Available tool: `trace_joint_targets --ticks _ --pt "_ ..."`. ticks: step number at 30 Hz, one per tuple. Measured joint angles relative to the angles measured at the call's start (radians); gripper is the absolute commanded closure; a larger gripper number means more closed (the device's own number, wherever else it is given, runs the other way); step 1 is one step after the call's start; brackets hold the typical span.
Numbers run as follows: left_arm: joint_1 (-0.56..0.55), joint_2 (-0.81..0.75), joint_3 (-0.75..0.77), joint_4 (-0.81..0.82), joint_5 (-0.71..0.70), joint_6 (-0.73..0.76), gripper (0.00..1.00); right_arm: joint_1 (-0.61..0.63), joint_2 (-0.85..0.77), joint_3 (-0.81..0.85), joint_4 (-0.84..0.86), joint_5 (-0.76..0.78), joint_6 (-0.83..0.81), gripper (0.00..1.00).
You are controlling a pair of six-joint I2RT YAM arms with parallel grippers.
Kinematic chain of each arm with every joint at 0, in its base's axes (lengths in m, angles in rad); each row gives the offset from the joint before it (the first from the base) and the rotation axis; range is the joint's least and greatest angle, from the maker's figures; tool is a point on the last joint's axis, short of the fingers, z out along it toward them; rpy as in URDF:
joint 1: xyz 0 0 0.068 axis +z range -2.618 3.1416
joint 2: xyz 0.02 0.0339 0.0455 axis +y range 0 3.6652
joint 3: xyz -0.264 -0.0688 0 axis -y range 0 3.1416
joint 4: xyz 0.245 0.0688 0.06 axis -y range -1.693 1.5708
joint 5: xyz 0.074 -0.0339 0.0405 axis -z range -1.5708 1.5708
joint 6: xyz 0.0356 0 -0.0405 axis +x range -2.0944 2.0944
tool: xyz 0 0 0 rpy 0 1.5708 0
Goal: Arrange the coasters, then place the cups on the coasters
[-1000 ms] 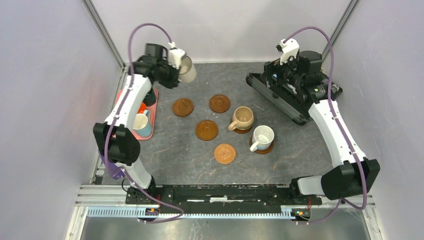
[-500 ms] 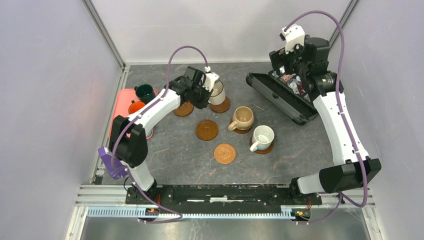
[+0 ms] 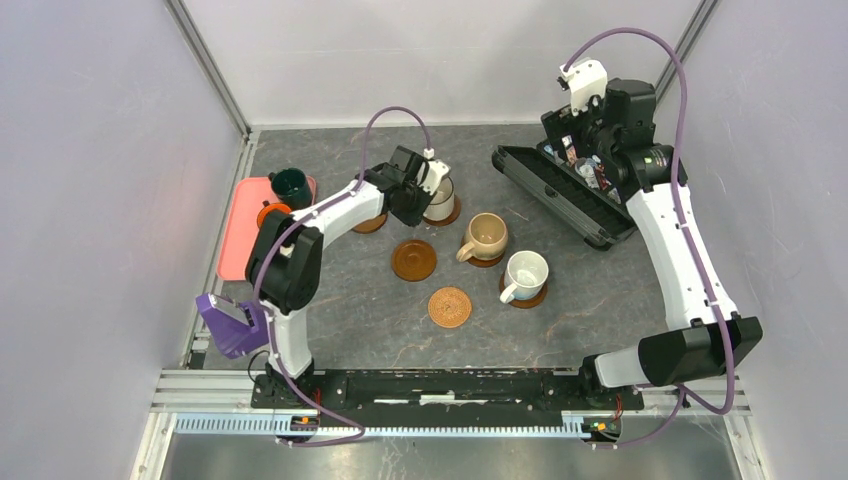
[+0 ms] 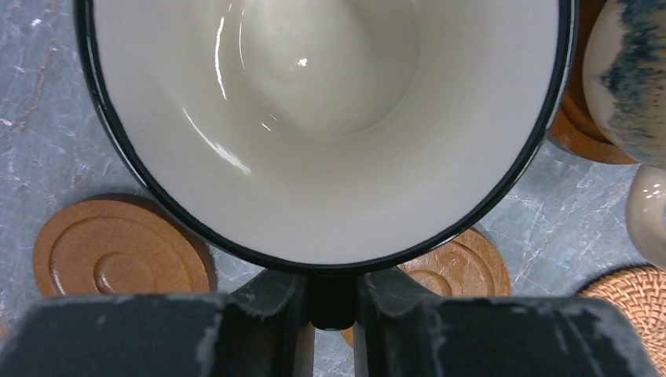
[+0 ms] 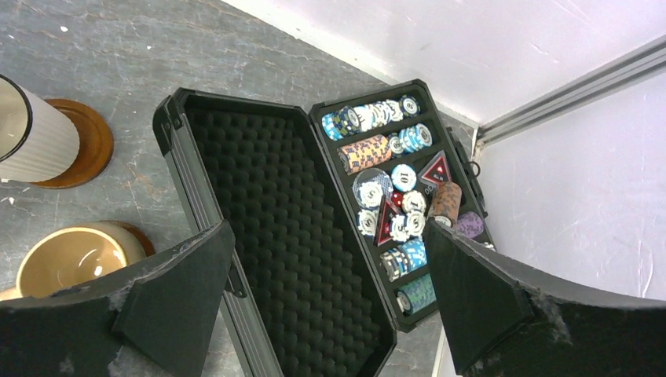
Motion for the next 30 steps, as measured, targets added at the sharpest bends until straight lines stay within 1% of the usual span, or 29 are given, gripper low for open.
trace_joint_targets --ticks 7,14,20,30 --pt "-0.019 0.054 0.02 0.005 -0.017 0.0 0.98 -0.003 0.0 -0.04 -0.008 0.01 0.0 0.02" --pt "-0.02 0.084 0.056 0.013 -0.018 0.002 0.96 -0.003 0.0 -0.044 -0.015 0.01 0.0 0.02" --pt "-0.02 0.091 0.073 0.012 -0.019 0.019 0.91 -0.003 0.0 -0.052 -0.014 0.01 0.0 0.02" --pt "-0.02 0.121 0.106 -0.011 -0.035 0.059 0.87 -0.003 0.0 -0.085 -0.015 0.002 0.0 0.02"
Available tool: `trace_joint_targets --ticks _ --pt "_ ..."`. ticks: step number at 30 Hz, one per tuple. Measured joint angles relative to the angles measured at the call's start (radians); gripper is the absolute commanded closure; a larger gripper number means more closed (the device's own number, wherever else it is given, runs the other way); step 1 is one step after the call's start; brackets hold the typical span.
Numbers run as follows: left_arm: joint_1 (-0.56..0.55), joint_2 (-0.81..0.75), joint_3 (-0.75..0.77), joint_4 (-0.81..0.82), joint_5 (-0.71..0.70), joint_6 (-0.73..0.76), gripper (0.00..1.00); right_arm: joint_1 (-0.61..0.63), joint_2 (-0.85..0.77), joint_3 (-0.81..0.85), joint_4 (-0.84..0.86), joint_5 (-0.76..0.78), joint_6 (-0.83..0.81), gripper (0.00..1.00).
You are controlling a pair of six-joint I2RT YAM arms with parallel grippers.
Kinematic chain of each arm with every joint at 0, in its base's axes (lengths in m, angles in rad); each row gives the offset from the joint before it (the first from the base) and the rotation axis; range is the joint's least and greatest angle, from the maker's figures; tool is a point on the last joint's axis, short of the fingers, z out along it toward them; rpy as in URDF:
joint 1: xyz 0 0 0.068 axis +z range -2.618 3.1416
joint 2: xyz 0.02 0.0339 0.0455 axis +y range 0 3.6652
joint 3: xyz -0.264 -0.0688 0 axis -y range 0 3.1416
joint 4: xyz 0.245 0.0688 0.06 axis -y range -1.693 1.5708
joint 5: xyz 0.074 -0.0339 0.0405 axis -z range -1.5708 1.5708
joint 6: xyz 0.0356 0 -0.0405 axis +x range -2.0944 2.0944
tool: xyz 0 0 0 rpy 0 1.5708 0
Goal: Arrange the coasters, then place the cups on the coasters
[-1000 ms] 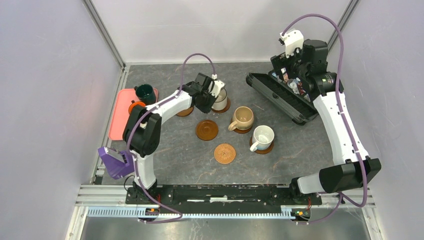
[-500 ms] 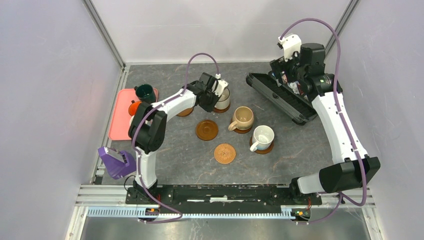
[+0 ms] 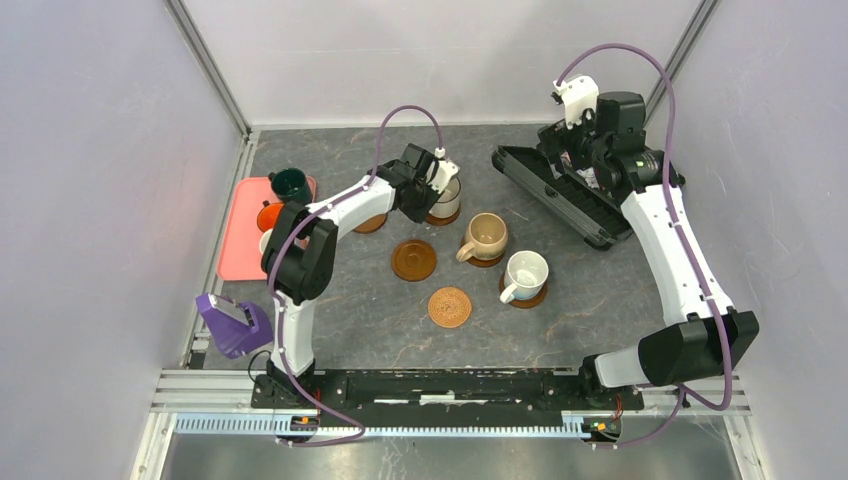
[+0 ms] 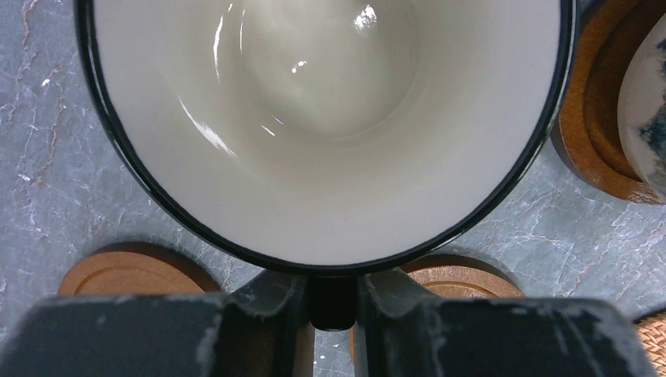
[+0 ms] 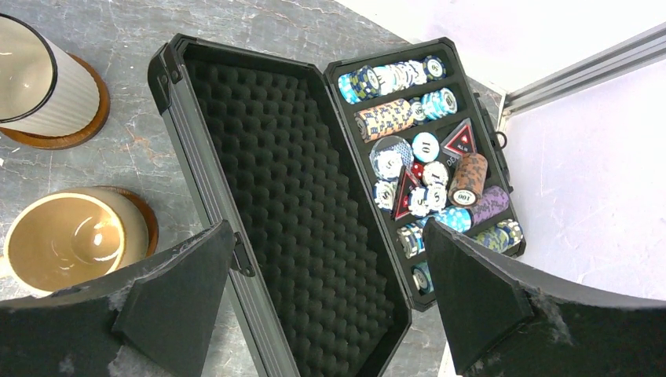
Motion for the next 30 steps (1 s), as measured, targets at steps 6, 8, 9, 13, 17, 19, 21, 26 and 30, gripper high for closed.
trace_joint_targets --ticks 6,8,9,13,17,19,21,26,30 --pt "0.0 0.005 0.011 -0.011 -0.009 0.005 0.85 0.0 -0.001 -0.003 0.0 -0.005 0.0 0.02" --pt "0.002 0.006 0.013 -0.014 -0.008 0.005 0.84 0.0 -0.001 -0.006 0.001 -0.007 0.0 0.02" --pt "0.002 0.006 0.013 -0.015 -0.008 0.005 0.84 0.0 -0.001 -0.008 0.001 -0.007 0.0 0.02" --pt "0.006 0.006 0.013 -0.016 -0.007 0.005 0.84 0.0 -0.001 -0.01 0.001 -0.008 0.0 0.02" --pt "0.011 0.006 0.014 -0.021 -0.006 0.005 0.83 0.0 -0.001 -0.011 0.001 -0.008 0.0 0.02" --pt "0.013 0.006 0.014 -0.024 -0.005 0.005 0.83 0.0 -0.001 -0.011 0.001 -0.008 0.0 0.02" --pt "0.015 0.006 0.015 -0.026 -0.003 0.005 0.83 0.0 -0.002 -0.013 0.001 -0.008 0.0 0.02" --pt "0.019 0.006 0.016 -0.032 0.0 0.006 0.76 0.0 -0.003 -0.018 0.001 -0.008 0.0 0.02" --pt "0.019 0.006 0.018 -0.037 -0.002 0.006 0.6 0.0 -0.004 -0.019 0.001 -0.008 0.002 0.02"
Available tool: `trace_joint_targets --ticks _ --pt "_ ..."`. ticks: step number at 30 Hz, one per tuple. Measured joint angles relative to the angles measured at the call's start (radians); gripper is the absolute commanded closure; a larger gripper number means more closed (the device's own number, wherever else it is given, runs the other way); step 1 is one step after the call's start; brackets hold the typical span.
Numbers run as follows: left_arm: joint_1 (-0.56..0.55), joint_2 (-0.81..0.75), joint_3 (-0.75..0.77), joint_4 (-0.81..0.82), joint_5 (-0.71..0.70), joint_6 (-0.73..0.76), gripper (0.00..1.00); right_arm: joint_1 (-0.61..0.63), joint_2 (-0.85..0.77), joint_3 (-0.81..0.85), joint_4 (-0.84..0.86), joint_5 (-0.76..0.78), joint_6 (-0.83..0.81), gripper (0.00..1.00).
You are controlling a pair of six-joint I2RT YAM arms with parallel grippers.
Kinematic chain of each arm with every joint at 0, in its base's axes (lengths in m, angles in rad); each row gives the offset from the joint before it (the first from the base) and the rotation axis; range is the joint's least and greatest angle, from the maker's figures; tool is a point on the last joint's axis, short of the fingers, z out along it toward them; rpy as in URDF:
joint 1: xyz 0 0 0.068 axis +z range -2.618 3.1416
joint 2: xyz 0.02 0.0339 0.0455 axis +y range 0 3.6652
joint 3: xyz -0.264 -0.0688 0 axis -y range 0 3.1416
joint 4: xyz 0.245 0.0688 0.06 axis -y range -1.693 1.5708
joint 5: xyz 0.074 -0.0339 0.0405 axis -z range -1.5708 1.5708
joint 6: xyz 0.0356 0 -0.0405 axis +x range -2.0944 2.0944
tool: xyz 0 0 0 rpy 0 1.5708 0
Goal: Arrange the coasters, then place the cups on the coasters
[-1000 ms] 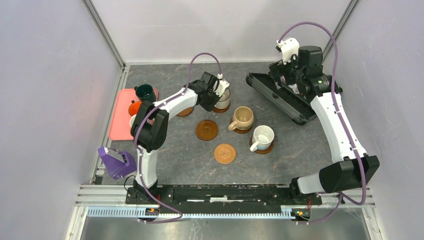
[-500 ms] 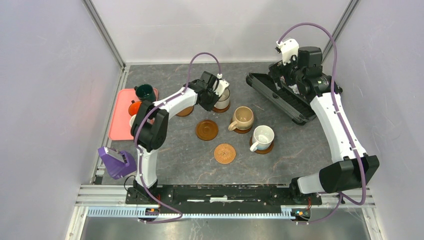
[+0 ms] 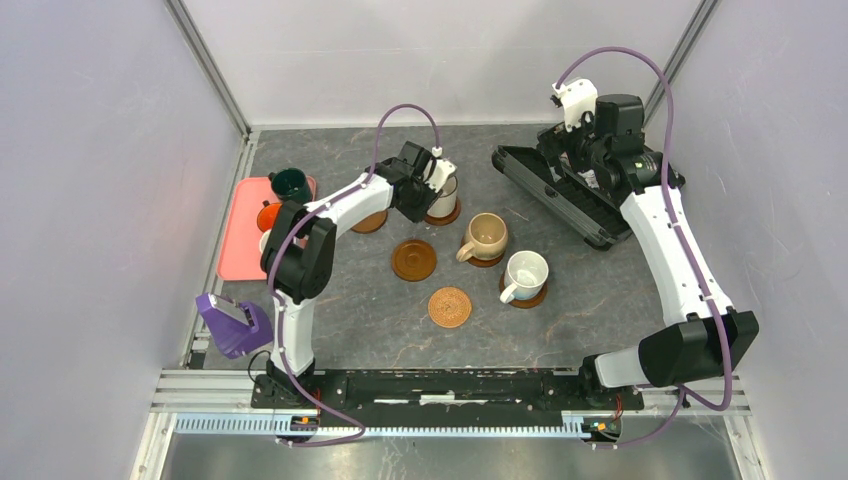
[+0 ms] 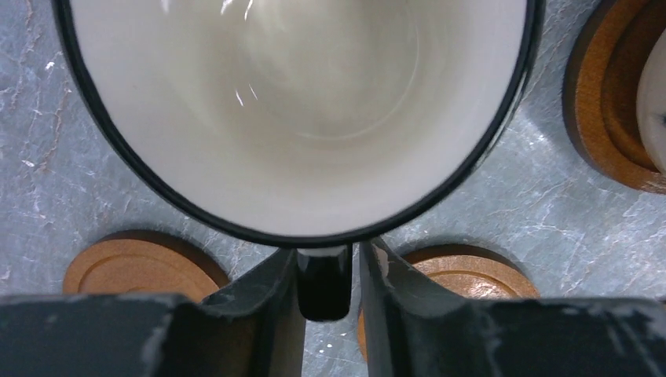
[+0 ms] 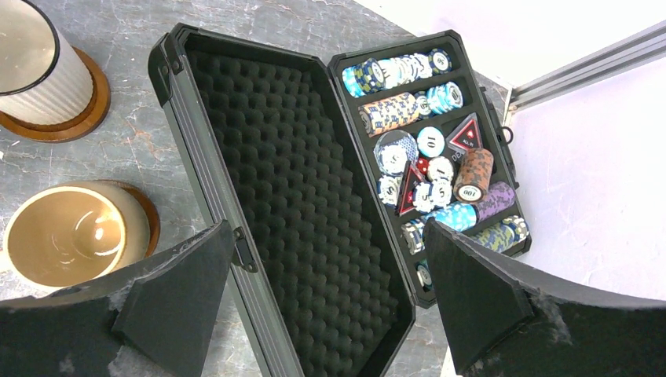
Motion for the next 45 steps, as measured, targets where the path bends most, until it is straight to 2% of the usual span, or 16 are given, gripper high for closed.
trace_joint_targets --ticks 14,17,19,22,30,33,38,45 --pt "0.006 0.0 0.004 -0.034 -0.006 0.001 0.45 0.0 0.0 0.0 0.0 -0.006 0.002 0.02" --pt "0.008 -0.007 0.004 -0.048 -0.007 0.001 0.36 0.0 0.0 0.0 0.0 -0.016 0.002 0.02" --pt "0.012 -0.018 0.003 -0.056 -0.006 0.003 0.25 0.0 0.0 0.0 0.0 -0.021 0.002 0.02" --pt "0.024 -0.073 -0.022 -0.057 0.006 0.011 0.01 0.0 -0.001 0.0 0.0 -0.027 0.002 0.02" --pt "0.129 -0.323 -0.057 -0.119 0.084 0.018 0.0 0.0 -0.003 0.0 0.0 -0.055 0.001 0.02" --pt "0.191 -0.372 -0.045 -0.162 0.12 0.018 0.0 0.0 -0.003 0.0 0.002 -0.074 -0.001 0.02" --pt "0.335 -0.395 0.034 -0.295 0.219 0.029 0.0 0.0 -0.002 0.0 0.009 -0.129 -0.011 0.02" --pt "0.616 -0.404 0.176 -0.514 0.319 0.133 0.0 0.0 0.022 0.0 0.026 -0.231 -0.02 0.02"
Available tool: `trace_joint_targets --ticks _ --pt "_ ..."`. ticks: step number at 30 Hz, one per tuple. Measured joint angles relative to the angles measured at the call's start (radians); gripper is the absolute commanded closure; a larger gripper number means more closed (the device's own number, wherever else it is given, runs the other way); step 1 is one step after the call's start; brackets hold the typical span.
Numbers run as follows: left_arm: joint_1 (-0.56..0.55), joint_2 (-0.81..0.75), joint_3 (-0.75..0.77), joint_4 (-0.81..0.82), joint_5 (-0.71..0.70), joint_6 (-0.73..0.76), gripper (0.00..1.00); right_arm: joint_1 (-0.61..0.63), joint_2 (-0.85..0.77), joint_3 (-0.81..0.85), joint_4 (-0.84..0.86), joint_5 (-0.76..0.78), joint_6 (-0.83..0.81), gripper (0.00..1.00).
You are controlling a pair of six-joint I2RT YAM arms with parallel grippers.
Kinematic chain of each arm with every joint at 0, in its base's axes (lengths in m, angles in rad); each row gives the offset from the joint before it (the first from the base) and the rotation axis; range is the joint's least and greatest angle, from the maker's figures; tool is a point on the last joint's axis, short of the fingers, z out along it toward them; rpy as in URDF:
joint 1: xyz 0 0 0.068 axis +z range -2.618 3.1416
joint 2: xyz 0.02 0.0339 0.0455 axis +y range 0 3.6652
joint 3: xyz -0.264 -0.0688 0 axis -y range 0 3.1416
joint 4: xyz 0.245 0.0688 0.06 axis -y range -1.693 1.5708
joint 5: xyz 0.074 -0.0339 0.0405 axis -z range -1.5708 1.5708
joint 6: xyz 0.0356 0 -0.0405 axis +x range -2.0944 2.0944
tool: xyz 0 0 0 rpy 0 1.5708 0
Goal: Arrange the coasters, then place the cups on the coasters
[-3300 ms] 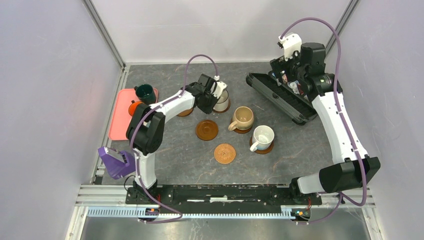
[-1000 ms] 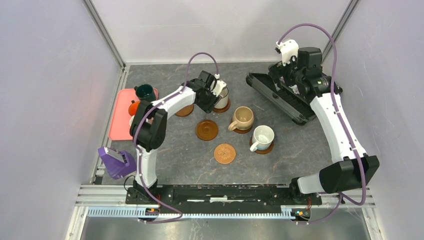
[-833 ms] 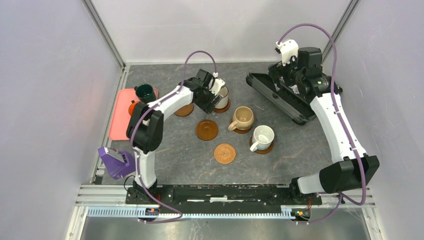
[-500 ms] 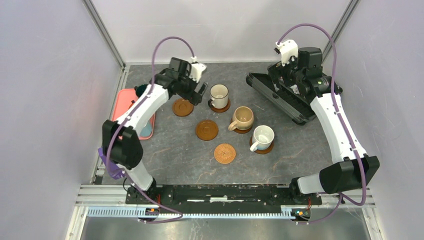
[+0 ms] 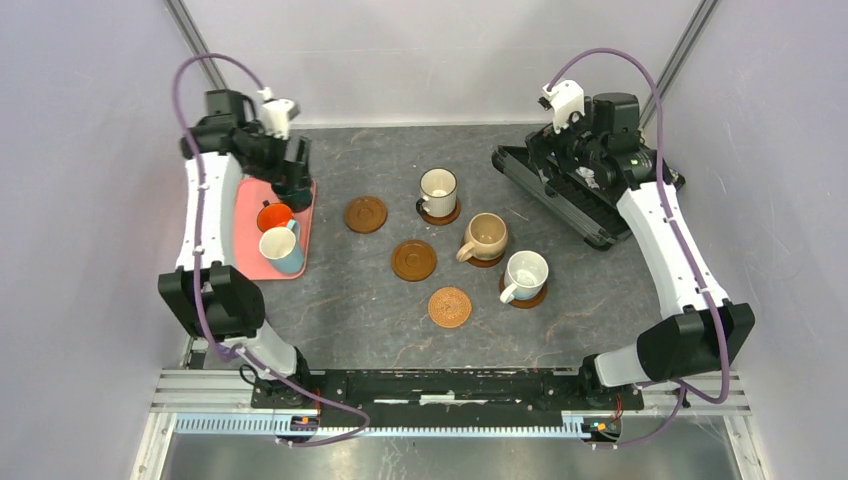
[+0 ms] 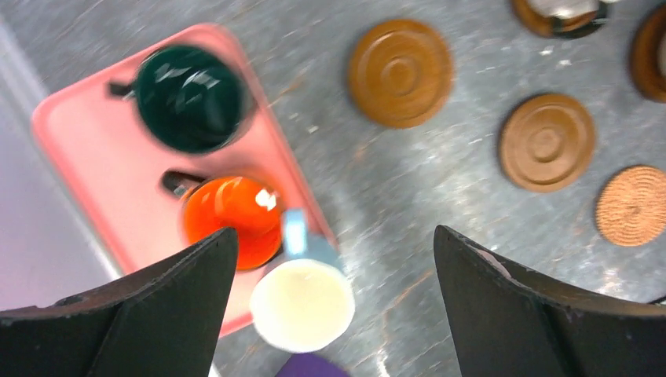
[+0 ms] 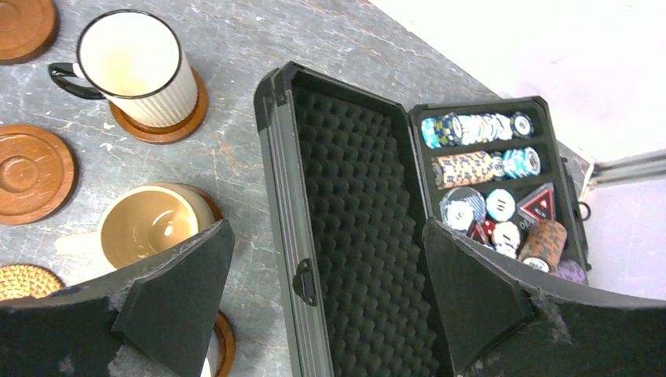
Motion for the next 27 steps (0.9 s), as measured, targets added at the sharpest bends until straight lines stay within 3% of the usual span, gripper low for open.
trace_joint_targets --ticks 6,13,18,27 --pt "0.215 0.017 0.088 -0.111 -0.021 0.17 0.04 0.0 0.011 -0.011 0.027 -0.09 -0.001 0.02" --pt "0.286 0.201 0.201 -0.042 -0.096 0.298 0.13 0.0 0.025 -0.011 0.035 -0.15 0.0 0.02" --pt "0.292 0.376 0.265 0.065 -0.143 0.232 0.18 0.0 0.029 -0.011 0.035 -0.15 0.002 0.02" --pt "0.252 0.583 0.438 0.182 -0.22 0.046 0.17 0.0 0.029 -0.011 0.034 -0.138 0.022 0.02"
